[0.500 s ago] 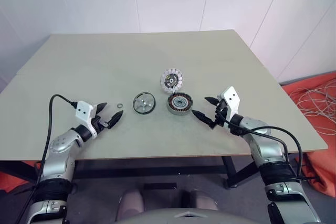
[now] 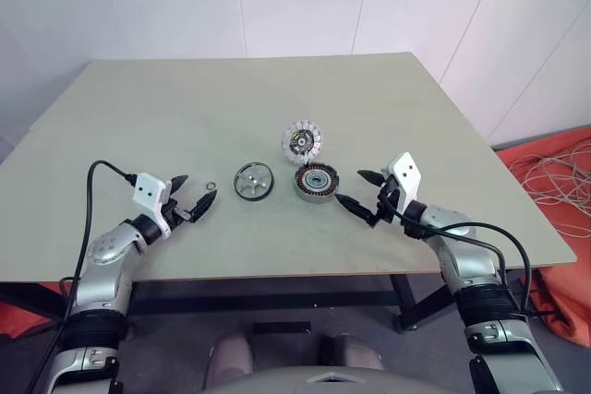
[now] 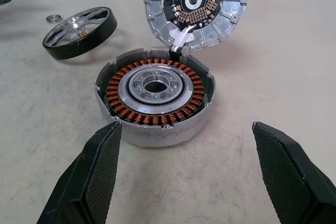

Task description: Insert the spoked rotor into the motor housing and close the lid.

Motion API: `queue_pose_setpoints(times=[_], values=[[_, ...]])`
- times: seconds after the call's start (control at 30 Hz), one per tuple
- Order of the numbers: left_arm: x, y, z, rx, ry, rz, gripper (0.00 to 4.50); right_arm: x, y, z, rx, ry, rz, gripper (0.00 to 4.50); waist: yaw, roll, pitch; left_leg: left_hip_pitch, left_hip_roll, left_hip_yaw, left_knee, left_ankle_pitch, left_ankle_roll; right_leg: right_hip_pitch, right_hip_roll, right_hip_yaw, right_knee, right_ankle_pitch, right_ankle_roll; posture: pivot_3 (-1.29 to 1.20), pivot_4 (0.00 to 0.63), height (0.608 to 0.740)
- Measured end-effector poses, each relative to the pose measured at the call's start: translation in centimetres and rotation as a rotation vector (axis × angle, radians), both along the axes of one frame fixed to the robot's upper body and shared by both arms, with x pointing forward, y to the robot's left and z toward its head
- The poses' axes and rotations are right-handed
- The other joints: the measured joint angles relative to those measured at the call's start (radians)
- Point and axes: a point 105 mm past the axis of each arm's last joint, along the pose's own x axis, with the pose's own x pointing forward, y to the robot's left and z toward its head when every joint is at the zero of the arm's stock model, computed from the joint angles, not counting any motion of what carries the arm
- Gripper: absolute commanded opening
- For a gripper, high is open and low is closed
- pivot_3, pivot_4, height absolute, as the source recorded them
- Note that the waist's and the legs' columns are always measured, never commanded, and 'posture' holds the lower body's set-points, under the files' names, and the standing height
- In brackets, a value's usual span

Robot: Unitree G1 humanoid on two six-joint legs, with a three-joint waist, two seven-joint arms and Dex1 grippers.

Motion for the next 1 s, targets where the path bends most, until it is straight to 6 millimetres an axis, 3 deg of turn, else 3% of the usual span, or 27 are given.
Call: queue_pose_setpoints(times=[0.1,0.4,0.7,1.0], values=[[-0.2,-2.8,-0.4,-0.125,0.113,-0.061,4.48,0.0,0.1,0.1,0.002,-0.005,0.002,4.50,0.003,0.000,0.000,0.000,0.000,0.000,0.000,0.000,0.000,0.000,0.000,0.000,0.000,0.000,0.000,0.00,0.000,0.740],[0.2,-7.4,-0.5,-0.349,0.391,-0.072,4.48,0.0,0.3,0.5,0.002,-0.024,0.008,4.50,0.001,0.000,0.000,0.000,0.000,0.000,0.003,0.000,0.000,0.000,0.000,0.000,0.002,0.000,0.000,0.00,0.000,0.740],[0.8,-8.1,-0.1,-0.599,0.537,0.009,4.48,-0.1,0.3,0.7,0.002,-0.030,0.010,4.50,0.003,0.000,0.000,-0.002,-0.002,0.000,0.003,0.001,0.002,0.001,0.000,-0.001,-0.001,0.000,0.000,0.00,0.000,0.740],[1.9,-9.0,-0.2,-0.708,0.591,0.032,4.48,-0.1,0.3,0.7,0.002,-0.030,0.014,4.50,0.017,0.002,-0.001,0.000,-0.003,-0.001,0.003,0.003,0.005,0.005,0.000,-0.003,-0.007,0.000,0.001,0.00,0.000,0.740]])
